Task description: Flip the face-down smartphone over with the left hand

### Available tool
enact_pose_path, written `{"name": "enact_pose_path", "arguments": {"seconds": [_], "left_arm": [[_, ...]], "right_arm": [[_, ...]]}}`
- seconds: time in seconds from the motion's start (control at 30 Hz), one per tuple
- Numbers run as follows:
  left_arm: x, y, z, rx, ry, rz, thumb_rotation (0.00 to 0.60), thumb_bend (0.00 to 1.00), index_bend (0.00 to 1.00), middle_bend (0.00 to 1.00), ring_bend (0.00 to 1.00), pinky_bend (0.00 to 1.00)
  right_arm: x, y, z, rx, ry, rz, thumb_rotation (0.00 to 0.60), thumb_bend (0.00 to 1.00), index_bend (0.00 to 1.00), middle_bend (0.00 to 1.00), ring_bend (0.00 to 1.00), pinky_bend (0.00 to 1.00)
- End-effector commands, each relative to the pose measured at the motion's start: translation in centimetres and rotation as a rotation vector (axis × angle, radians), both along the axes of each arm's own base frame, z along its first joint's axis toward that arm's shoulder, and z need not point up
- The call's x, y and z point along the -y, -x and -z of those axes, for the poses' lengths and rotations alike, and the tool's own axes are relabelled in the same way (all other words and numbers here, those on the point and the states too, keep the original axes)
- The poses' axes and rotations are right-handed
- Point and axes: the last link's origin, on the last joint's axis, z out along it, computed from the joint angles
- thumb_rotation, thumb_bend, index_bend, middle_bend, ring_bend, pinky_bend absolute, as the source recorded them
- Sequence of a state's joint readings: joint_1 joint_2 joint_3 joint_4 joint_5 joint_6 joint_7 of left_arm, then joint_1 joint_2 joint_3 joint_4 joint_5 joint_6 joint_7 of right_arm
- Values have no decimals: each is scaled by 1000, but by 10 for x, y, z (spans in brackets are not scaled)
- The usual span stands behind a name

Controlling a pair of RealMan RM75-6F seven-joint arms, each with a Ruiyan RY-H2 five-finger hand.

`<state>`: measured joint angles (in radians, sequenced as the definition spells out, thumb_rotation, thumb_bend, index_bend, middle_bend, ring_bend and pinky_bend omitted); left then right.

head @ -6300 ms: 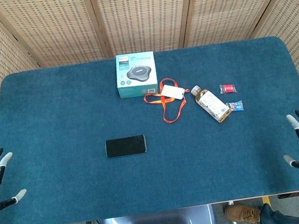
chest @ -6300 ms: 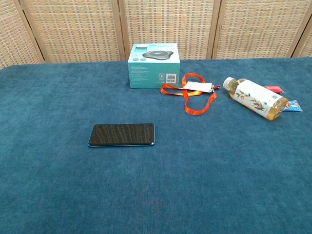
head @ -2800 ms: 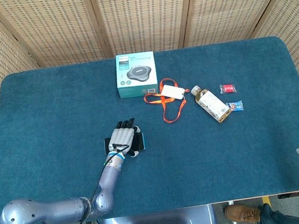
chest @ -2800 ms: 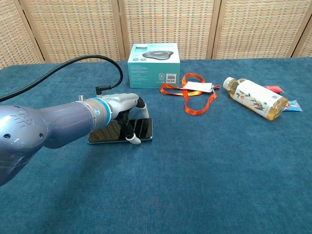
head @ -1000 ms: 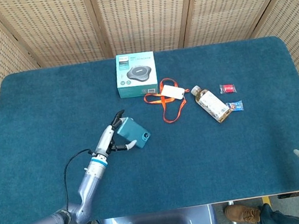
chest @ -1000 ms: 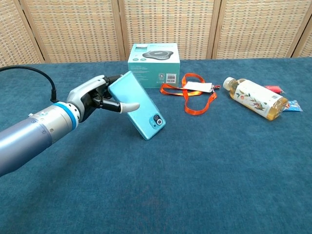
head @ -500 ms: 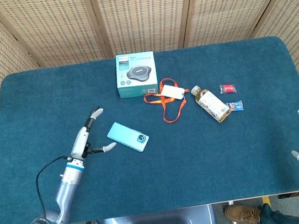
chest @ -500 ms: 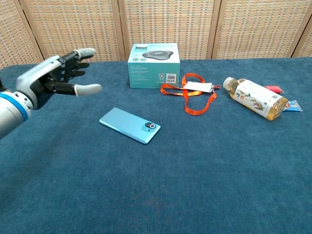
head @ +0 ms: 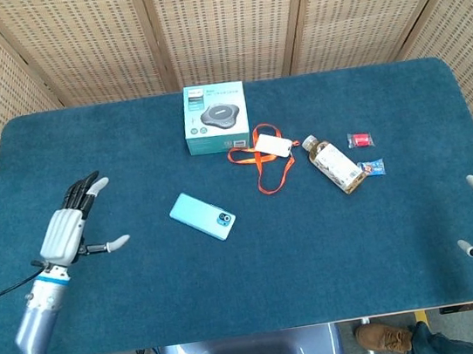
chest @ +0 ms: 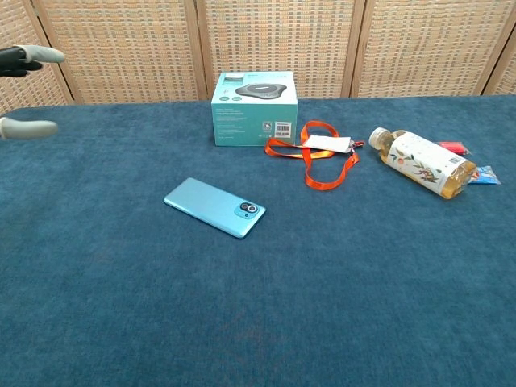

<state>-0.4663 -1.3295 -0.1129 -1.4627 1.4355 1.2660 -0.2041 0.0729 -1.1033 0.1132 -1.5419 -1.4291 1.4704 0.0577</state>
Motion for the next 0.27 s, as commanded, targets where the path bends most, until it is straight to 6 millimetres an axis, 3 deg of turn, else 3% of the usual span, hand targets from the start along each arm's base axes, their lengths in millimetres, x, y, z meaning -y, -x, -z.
{"name": "enact_pose_path", "arguments": {"seconds": [0.03,0.1,0.27], "left_arm": [[65,34,-57,-288,-56,-187,556,0,0,0,0,0],[81,32,-65,-316,-80,-228,598,0,0,0,0,0],[96,31,-69,-321,-119,-250,600,0,0,0,0,0]], "right_arm": [[-1,-2,1,-1,-2,-9,600,0,0,0,0,0],[-2,-3,1,-1,-2,-12,600,0,0,0,0,0],[-2,-4,0,-2,1,-15,600,0,0,0,0,0]]}}
